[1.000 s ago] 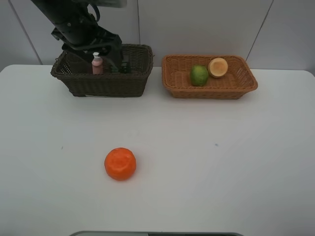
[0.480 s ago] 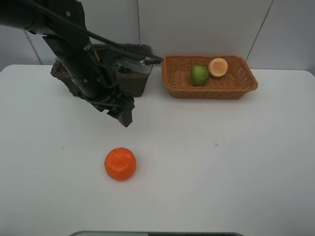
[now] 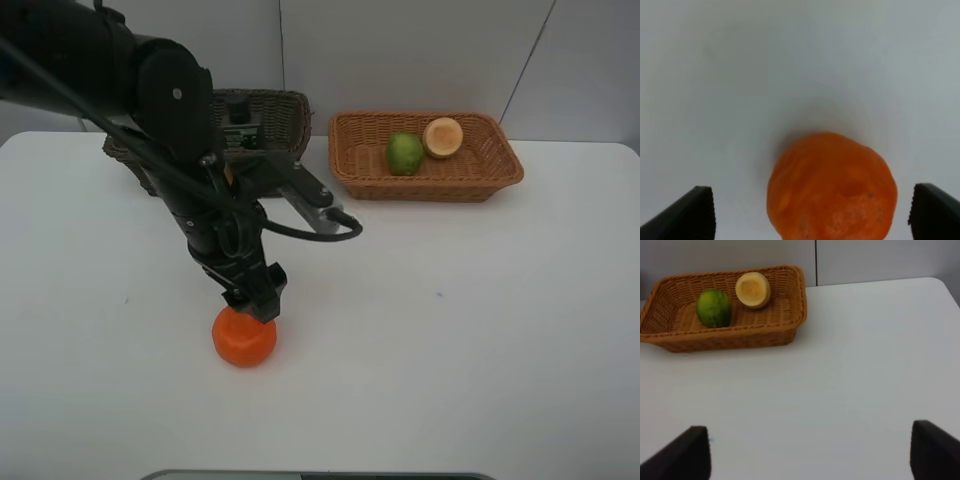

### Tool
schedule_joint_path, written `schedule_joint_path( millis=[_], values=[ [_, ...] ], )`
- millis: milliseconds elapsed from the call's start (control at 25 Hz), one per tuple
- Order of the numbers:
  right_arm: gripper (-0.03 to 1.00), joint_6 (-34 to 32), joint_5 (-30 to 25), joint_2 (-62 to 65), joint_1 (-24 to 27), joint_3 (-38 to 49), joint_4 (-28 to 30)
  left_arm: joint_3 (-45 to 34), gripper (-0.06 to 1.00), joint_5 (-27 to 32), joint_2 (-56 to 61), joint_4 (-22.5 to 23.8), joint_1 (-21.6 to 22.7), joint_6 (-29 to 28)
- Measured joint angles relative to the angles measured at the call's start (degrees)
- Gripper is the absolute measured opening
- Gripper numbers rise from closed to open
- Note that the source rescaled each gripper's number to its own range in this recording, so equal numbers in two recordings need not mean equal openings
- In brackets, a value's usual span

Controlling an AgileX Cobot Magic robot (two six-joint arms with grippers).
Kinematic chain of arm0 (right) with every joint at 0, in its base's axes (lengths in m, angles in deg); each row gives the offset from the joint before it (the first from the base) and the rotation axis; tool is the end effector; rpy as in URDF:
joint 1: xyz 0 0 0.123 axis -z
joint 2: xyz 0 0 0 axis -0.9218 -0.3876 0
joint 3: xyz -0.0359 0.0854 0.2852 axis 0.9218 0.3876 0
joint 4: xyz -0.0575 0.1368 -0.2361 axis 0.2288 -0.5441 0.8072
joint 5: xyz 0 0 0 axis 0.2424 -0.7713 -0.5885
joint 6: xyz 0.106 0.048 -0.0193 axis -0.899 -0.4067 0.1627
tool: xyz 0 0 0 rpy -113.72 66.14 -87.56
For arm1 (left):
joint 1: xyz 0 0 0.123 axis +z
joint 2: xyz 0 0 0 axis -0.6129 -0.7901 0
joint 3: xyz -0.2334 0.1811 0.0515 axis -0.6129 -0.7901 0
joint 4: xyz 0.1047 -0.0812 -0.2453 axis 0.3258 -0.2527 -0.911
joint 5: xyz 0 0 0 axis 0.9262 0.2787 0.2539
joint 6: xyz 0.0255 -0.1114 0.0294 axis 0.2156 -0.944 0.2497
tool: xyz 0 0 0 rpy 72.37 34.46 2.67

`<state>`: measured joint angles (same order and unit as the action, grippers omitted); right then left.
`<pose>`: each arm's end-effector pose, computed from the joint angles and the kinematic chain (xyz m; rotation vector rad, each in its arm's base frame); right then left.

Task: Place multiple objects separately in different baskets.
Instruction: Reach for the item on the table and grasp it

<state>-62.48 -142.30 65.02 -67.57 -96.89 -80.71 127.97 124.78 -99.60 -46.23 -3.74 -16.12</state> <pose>0.0234 -0.0088 0.2882 0.0663 2.0039 -0.0561 0.2629 -0.2472 0.1386 1.4331 2.5477 -0.2051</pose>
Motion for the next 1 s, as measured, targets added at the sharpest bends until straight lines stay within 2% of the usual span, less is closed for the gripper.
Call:
schedule_joint_path(
  millis=[240,400,520,1000],
  values=[
    [0.69,0.0,0.0,0.0,0.0,0.0,0.0,0.0,0.99,3.49,0.0,0.57,-1.75,1.01],
    [0.69,0.0,0.0,0.0,0.0,0.0,0.0,0.0,0.99,5.55,-0.46,3.54,-1.75,1.5],
    [0.69,0.0,0.0,0.0,0.0,0.0,0.0,0.0,0.99,5.33,-0.58,5.07,-1.75,1.5],
    [0.69,0.0,0.0,0.0,0.0,0.0,0.0,0.0,0.99,5.42,-0.63,5.42,-2.38,4.18]
  ],
)
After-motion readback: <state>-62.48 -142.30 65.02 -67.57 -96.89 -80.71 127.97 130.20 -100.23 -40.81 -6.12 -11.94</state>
